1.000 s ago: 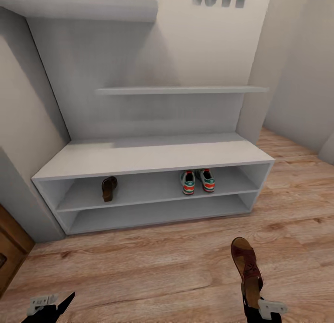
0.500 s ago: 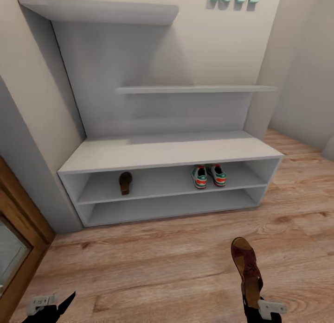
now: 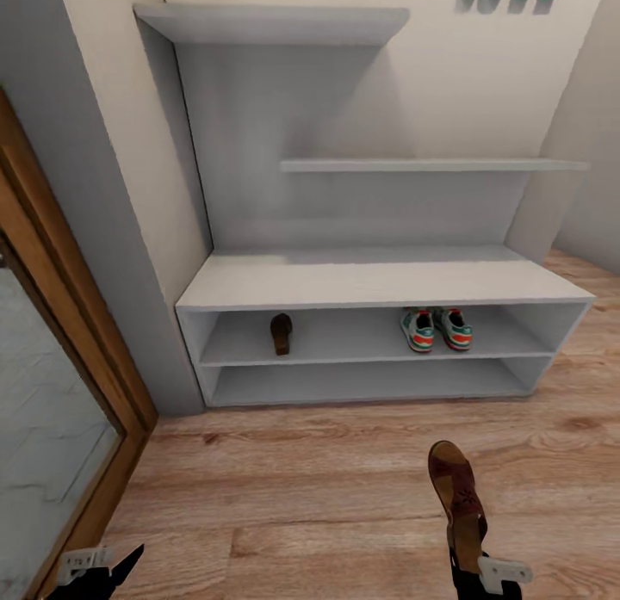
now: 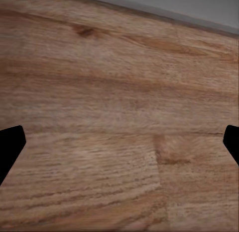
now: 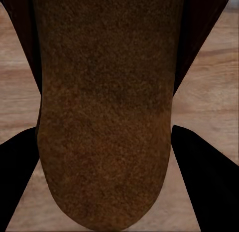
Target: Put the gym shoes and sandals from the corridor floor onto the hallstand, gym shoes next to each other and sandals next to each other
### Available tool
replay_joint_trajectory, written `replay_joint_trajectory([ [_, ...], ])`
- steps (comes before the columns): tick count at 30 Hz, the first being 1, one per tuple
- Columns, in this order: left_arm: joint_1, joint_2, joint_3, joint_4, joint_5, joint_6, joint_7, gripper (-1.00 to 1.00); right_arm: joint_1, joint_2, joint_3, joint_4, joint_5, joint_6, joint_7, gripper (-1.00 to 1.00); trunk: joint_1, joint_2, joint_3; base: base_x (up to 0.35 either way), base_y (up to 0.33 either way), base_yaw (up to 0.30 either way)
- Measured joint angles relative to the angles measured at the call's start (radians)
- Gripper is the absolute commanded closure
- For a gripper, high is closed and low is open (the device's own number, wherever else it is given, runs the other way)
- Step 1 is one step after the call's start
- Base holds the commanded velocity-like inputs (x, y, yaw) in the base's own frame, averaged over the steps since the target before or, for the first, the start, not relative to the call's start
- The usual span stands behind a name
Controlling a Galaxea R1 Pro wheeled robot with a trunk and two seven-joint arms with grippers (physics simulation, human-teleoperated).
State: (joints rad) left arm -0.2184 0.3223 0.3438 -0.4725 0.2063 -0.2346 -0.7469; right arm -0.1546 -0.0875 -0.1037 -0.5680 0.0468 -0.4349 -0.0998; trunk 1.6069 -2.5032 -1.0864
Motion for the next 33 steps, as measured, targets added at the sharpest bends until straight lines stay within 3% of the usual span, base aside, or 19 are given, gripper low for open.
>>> replay_joint_trajectory([
  [7,0.0,-0.007,-0.015,-0.001,-0.025,-0.006,-0.018,-1.0,0.0,0.0,-0.001,0.001,0.0,0.002,0.0,1.0,0.0,0.0,-0.001,-0.001,0.05,0.035],
  [12,0.0,-0.02,-0.058,-0.002,-0.057,-0.008,-0.045,-1.0,0.0,0.012,0.002,-0.008,0.002,0.017,0.0,1.0,0.0,0.0,-0.001,0.0,0.009,0.006],
  [14,0.0,-0.052,-0.111,-0.008,-0.072,-0.01,-0.054,-1.0,-0.012,0.069,0.009,-0.025,0.015,0.107,0.0,1.0,0.0,0.0,-0.001,0.0,0.001,0.001],
  [17,0.0,-0.063,-0.141,-0.007,-0.075,-0.014,-0.056,-1.0,-0.068,0.123,0.012,-0.056,0.025,0.29,-0.01,1.0,0.0,0.0,-0.001,0.0,0.0,0.0],
  [18,0.0,-0.066,-0.159,-0.003,-0.076,-0.061,-0.058,-1.0,-0.136,0.188,-0.011,-0.076,0.029,0.523,-0.072,1.0,0.0,0.0,-0.001,0.0,0.0,0.0],
  [19,-0.001,-0.066,-0.161,-0.002,-0.077,-0.072,-0.062,-1.0,-0.22,0.259,0.012,-0.087,0.028,0.604,-0.105,1.0,0.0,0.0,0.0,0.0,0.0,0.0],
  [20,0.0,-0.066,-0.162,-0.002,-0.077,-0.075,-0.066,-1.0,-0.241,0.258,0.018,-0.098,0.033,0.627,-0.125,1.0,0.0,0.0,0.0,0.0,0.0,0.0],
  [21,0.0,-0.065,-0.161,-0.001,-0.075,-0.086,-0.119,-1.0,-0.302,0.26,0.02,-0.072,0.032,0.697,-0.252,1.0,0.0,0.0,-0.001,0.0,0.0,0.0],
  [22,0.0,-0.065,-0.16,0.0,-0.077,-0.087,-0.147,-1.0,-0.398,0.261,0.04,-0.075,0.018,0.717,-0.286,1.0,0.0,0.0,-0.001,0.0,0.0,0.0],
  [23,0.0,-0.065,-0.16,0.0,-0.077,-0.087,-0.154,-1.0,-0.428,0.261,0.045,-0.147,0.031,0.728,-0.293,1.0,0.0,0.0,0.0,0.0,0.0,0.0],
  [25,0.0,-0.066,-0.161,0.0,-0.079,-0.087,-0.169,-1.0,-0.472,0.261,0.055,-0.101,0.022,0.764,-0.311,1.0,0.0,0.0,-0.001,0.0,0.0,0.0],
  [33,0.0,-0.068,-0.158,0.001,-0.08,-0.085,-0.175,-1.0,-0.497,0.261,0.06,-0.108,0.022,0.786,-0.333,1.0,0.0,0.0,-0.001,0.0,0.0,0.0],
])
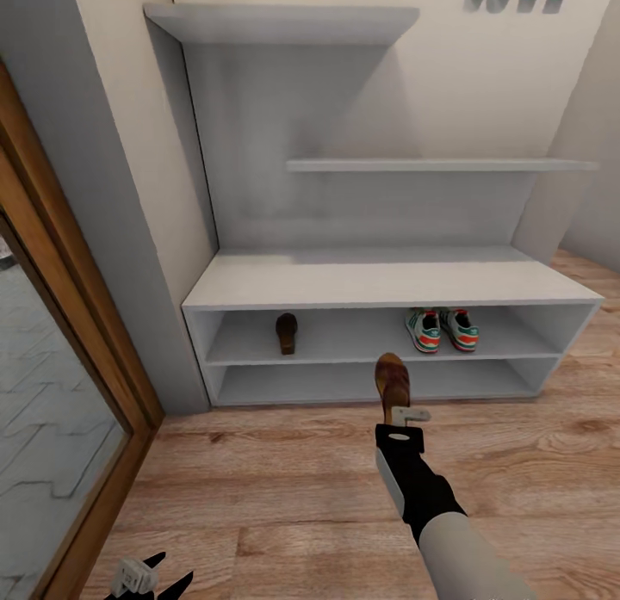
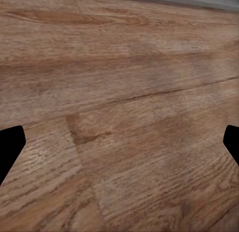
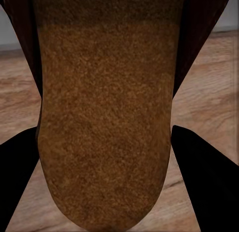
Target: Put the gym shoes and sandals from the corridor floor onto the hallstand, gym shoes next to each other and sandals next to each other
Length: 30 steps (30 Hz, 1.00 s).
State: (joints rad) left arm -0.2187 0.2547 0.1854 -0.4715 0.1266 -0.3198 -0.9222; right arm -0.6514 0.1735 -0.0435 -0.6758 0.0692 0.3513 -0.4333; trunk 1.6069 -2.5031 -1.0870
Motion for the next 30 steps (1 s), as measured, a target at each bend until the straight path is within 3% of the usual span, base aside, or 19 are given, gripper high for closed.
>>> replay_joint_trajectory([
  [15,0.0,0.0,0.002,0.001,0.0,0.0,0.005,-1.0,-0.002,0.0,0.001,0.001,0.001,0.001,-0.016,1.0,0.0,0.0,0.0,0.0,0.0,0.007],
  [24,0.0,0.0,0.002,0.0,0.0,0.0,0.006,-1.0,-0.002,0.0,0.001,0.005,0.002,-0.002,-0.108,1.0,0.0,0.0,-0.003,0.0,0.0,0.201],
  [30,0.0,0.0,0.002,0.001,0.0,0.0,0.006,-1.0,-0.002,0.0,0.003,0.007,0.0,-0.005,-0.135,1.0,0.0,0.0,-0.007,0.0,0.0,0.24],
])
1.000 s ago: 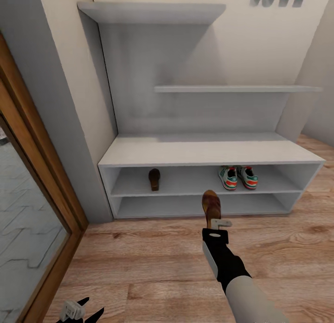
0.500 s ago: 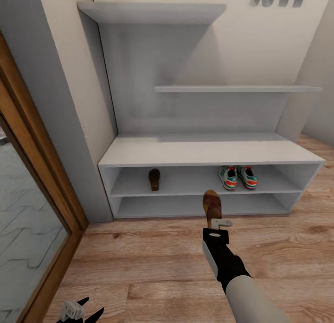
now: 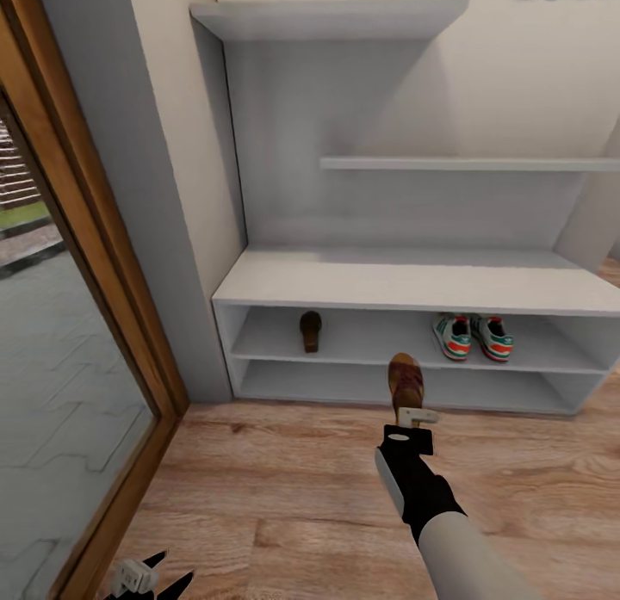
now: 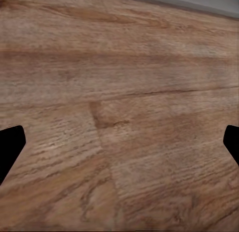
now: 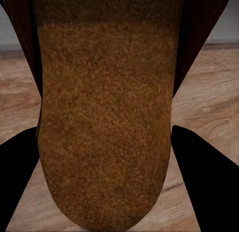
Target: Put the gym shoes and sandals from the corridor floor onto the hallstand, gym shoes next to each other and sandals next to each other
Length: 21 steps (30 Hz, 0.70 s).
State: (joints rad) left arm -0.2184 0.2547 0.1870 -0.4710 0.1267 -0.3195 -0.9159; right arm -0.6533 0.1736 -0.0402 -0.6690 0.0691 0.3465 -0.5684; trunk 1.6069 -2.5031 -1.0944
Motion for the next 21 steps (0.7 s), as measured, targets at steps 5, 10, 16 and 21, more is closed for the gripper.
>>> replay_joint_trajectory([
  [5,0.0,0.0,0.0,0.0,0.0,0.0,0.0,-1.0,0.0,0.0,0.013,0.0,-0.001,-0.001,-0.005,1.0,0.0,0.0,-0.005,0.0,0.0,0.23],
  [10,0.0,0.0,0.0,0.0,0.0,0.0,0.0,-1.0,0.0,0.001,0.031,0.0,-0.001,-0.002,-0.005,1.0,0.0,0.0,-0.009,0.0,0.0,0.222],
  [16,0.0,0.0,0.0,0.0,0.0,0.0,0.0,-1.0,0.0,0.001,0.033,-0.001,-0.001,-0.002,-0.004,1.0,0.0,0.0,-0.015,0.0,0.0,0.204],
  [21,0.0,0.0,0.0,0.0,0.0,0.0,-0.001,-1.0,0.0,0.0,0.033,-0.002,0.0,-0.002,-0.005,1.0,0.0,0.0,-0.018,0.0,0.0,0.069],
])
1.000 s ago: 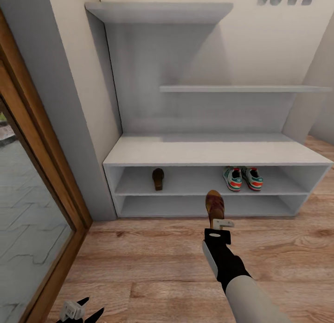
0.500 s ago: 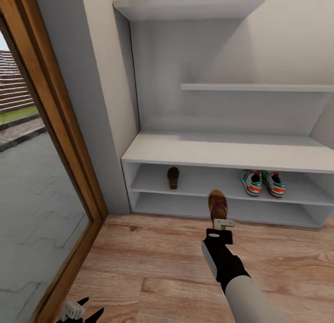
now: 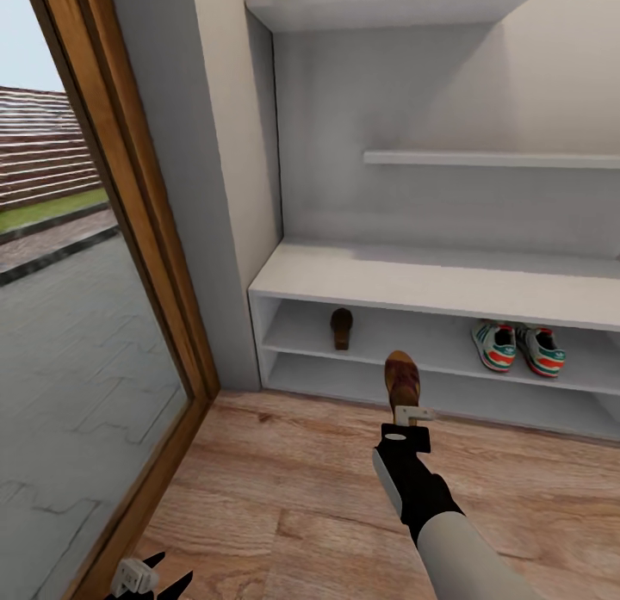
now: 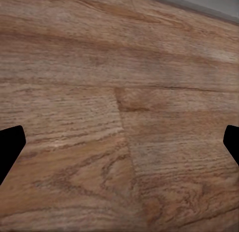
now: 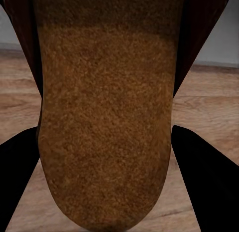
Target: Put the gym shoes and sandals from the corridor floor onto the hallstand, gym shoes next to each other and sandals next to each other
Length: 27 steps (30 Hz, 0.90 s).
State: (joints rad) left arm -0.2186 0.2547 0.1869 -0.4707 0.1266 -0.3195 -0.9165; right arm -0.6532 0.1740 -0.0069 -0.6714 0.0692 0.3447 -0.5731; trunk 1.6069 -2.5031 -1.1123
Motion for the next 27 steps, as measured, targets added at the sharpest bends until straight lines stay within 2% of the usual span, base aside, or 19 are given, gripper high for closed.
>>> replay_joint_trajectory([
  [5,0.0,0.0,0.0,0.0,0.0,0.0,0.0,-1.0,0.0,0.0,0.004,-0.012,0.0,0.005,0.001,1.0,0.0,0.0,-0.001,0.0,0.0,0.014],
  [9,0.0,0.0,0.0,0.0,0.0,0.0,0.0,-1.0,-0.001,0.0,0.008,-0.067,0.001,0.021,0.001,1.0,0.0,0.0,-0.001,0.0,0.0,0.003],
  [14,0.0,-0.001,0.0,0.0,0.0,0.0,0.0,-1.0,-0.004,0.0,0.009,-0.148,0.0,0.133,0.001,1.0,0.0,0.0,-0.001,0.066,0.0,0.001],
  [15,0.0,-0.001,0.0,0.0,0.0,0.0,0.0,-1.0,-0.004,0.0,0.01,-0.174,0.0,0.189,0.0,1.0,0.0,0.0,-0.001,0.179,0.0,0.0],
  [17,0.0,0.0,0.0,0.0,0.0,0.0,0.0,-1.0,-0.004,0.0,0.01,-0.185,-0.002,0.219,0.0,1.0,-0.001,0.0,-0.001,0.271,0.0,0.0],
  [21,0.0,-0.001,-0.001,0.0,0.0,0.0,0.0,-1.0,-0.004,0.0,0.01,-0.188,-0.002,0.231,0.0,1.0,-0.001,0.0,-0.001,0.302,0.0,0.0],
  [27,0.0,-0.002,0.0,0.0,0.0,0.0,0.0,-1.0,-0.004,0.0,0.01,-0.188,-0.001,0.234,0.0,1.0,0.0,0.0,-0.001,0.071,0.0,0.0],
])
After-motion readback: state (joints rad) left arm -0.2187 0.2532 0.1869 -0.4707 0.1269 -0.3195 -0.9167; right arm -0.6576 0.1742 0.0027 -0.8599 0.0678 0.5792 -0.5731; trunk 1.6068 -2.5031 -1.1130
